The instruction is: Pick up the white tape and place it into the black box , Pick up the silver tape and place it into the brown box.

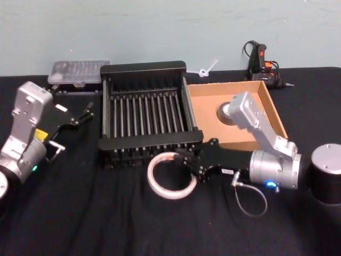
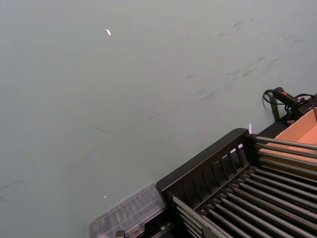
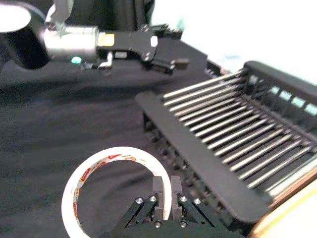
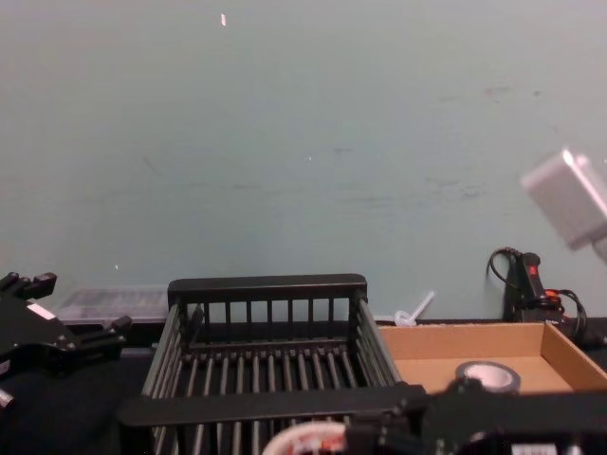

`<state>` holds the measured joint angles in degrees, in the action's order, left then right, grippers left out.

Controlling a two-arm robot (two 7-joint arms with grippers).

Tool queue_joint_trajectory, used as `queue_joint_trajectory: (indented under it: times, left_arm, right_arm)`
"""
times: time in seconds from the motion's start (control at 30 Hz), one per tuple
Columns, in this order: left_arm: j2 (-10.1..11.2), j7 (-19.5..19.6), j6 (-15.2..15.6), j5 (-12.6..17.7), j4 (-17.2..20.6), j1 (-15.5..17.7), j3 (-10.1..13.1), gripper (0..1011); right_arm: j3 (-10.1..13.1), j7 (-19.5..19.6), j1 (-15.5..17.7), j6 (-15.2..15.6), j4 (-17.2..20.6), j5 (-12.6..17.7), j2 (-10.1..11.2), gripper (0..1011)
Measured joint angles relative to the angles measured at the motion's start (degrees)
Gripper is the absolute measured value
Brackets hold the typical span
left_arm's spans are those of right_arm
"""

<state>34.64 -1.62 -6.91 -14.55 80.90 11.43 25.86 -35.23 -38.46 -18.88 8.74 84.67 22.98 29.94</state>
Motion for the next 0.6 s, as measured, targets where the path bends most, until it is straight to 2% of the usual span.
queue_joint_trajectory:
  times: [0.3, 0.6]
  left_arm:
    - [0.00, 0.00, 0.00, 0.00, 0.00, 0.00, 0.00, 1001]
    - [0.00, 0.00, 0.00, 0.00, 0.00, 0.00, 0.00, 1001]
  right_arm:
    - [1.09, 2.53, -2.07, 0.21, -1.28, 1.34, -1.51, 100]
    - [2.57, 8.28, -5.05, 2.00, -3.84, 1.30, -5.50, 100]
